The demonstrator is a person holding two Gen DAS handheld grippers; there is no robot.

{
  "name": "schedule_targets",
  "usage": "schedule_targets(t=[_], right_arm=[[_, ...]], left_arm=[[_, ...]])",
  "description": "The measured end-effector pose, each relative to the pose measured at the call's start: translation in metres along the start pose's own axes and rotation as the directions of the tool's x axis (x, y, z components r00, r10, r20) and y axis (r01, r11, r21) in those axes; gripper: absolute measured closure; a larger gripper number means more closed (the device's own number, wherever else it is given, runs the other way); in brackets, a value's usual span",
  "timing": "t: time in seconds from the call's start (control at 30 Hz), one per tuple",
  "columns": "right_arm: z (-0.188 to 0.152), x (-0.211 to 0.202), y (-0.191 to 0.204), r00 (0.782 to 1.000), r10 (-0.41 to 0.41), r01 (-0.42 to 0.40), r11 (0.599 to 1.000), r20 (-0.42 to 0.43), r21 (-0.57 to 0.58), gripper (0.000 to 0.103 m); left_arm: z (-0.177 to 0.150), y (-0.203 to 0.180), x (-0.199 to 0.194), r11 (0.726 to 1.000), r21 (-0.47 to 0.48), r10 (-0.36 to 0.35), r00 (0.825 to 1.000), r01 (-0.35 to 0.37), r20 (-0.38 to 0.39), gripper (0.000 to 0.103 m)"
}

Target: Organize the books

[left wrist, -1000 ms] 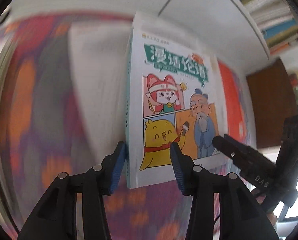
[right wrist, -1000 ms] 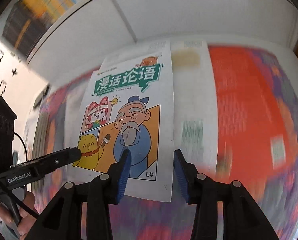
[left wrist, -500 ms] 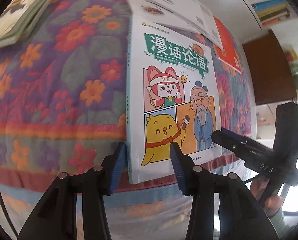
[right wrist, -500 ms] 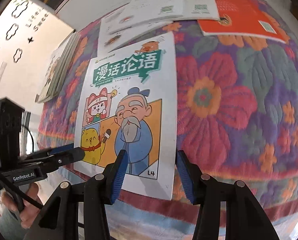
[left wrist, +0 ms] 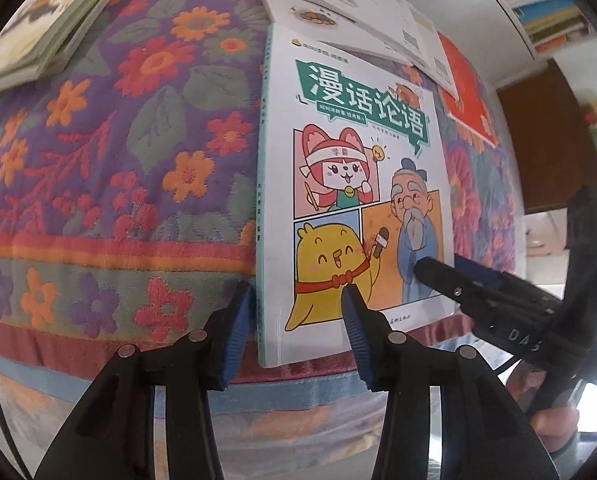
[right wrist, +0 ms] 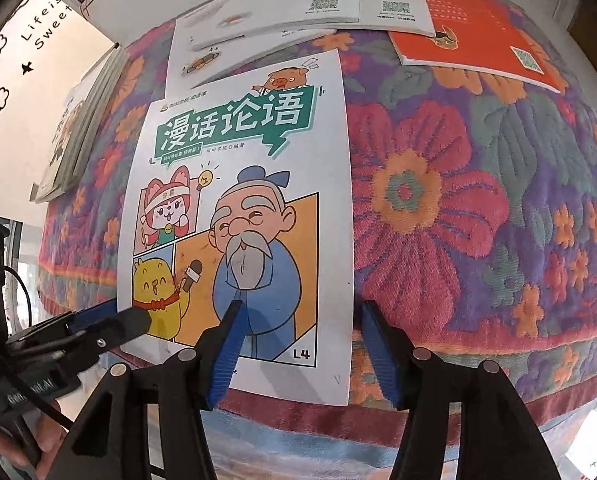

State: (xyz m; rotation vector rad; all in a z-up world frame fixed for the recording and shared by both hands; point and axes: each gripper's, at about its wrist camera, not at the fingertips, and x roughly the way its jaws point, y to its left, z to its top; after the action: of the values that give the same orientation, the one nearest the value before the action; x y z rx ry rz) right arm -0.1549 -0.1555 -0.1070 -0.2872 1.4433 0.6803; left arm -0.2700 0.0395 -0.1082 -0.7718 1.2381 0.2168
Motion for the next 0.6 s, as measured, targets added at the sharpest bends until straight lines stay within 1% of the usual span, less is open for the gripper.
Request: schedule_targets(t=[0.13,0.27,0.4,0.47,0.5,0.53,0.6], right_arm=[[0.0,0.002,0.003,1.0,-0.007,0.007,1.0,-0.006,-0.007,0.046],[0.001,0.003,0.004,1.0,-0.008,0.008,1.0,-0.013,-0.002,0.046],[-0.001,0.001,0.005,1.0,-0.003,0.002,0.999,-0.023,-0.052,0.046],[-0.004,-0.001,0.0,0.999,0.031,-0.031,0.999,-0.008,-0.036,0.046],[-0.006,-0.002,-0.002,0.999,0.047,-0.047,0.999,0.001,-0.024,0.05],[-0.008,-0.002,-0.004,0.998,0.056,-0.056,0.998,0.014,-0.011,0.056],[-0.01,-0.004,-0.009,0.997,0.071,-0.071,0.997,0.037,0.012,0.058]], left_arm=[[-0.002,-0.004,0.0,1.0,0.018,0.025,1.0,-0.025,0.011,0.06],[-0.002,0.0,-0.001,1.0,-0.009,0.012,1.0,-0.012,0.004,0.06],[-0.003,0.01,-0.004,0.996,-0.075,-0.042,0.999,0.042,0.008,0.063],[-0.002,0.015,-0.004,0.992,-0.101,-0.069,0.998,0.07,0.01,0.068],[-0.003,0.016,-0.004,0.99,-0.113,-0.082,0.997,0.083,0.013,0.068],[-0.003,0.018,-0.004,0.988,-0.122,-0.095,0.995,0.096,0.015,0.068],[-0.004,0.022,-0.005,0.981,-0.14,-0.131,0.991,0.134,0.031,0.068]])
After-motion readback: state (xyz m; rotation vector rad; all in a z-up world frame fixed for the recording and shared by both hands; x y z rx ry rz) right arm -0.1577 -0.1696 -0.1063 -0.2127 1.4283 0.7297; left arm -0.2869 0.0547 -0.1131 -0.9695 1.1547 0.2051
